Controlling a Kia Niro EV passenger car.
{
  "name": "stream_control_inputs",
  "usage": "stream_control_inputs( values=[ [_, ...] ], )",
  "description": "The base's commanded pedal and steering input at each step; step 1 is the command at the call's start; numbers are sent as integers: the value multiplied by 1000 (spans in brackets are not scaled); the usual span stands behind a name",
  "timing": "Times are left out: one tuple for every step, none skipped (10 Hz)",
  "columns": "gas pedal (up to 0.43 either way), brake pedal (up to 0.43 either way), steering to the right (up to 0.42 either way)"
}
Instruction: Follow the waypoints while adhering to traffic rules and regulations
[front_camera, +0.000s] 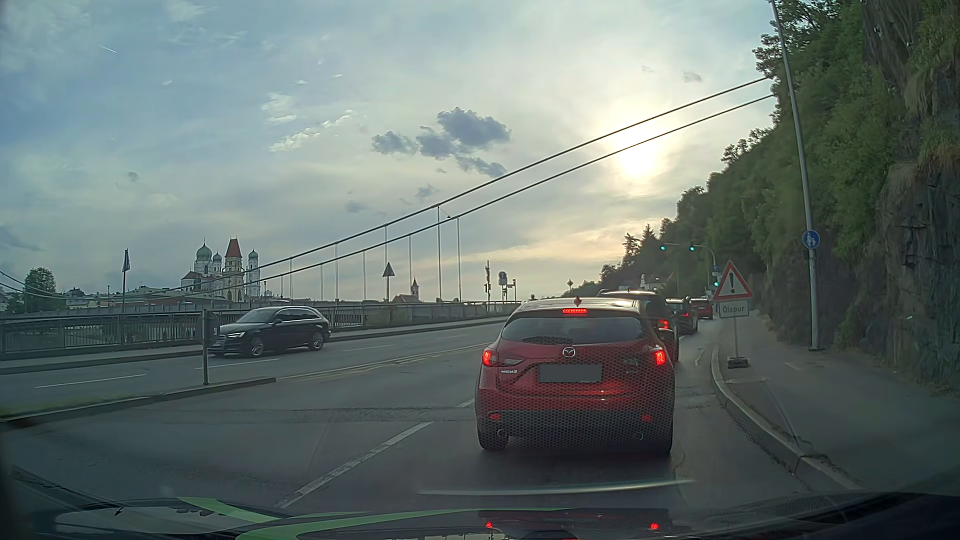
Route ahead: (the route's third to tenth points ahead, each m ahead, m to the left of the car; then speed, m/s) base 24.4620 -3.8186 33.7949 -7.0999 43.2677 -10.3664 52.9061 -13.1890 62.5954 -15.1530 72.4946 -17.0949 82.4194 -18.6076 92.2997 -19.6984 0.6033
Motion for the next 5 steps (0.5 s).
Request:
stream_control_inputs(
  values=[
    [0,213,115],
    [0,220,115],
    [0,220,115],
    [0,232,116],
    [0,238,116]
  ],
)
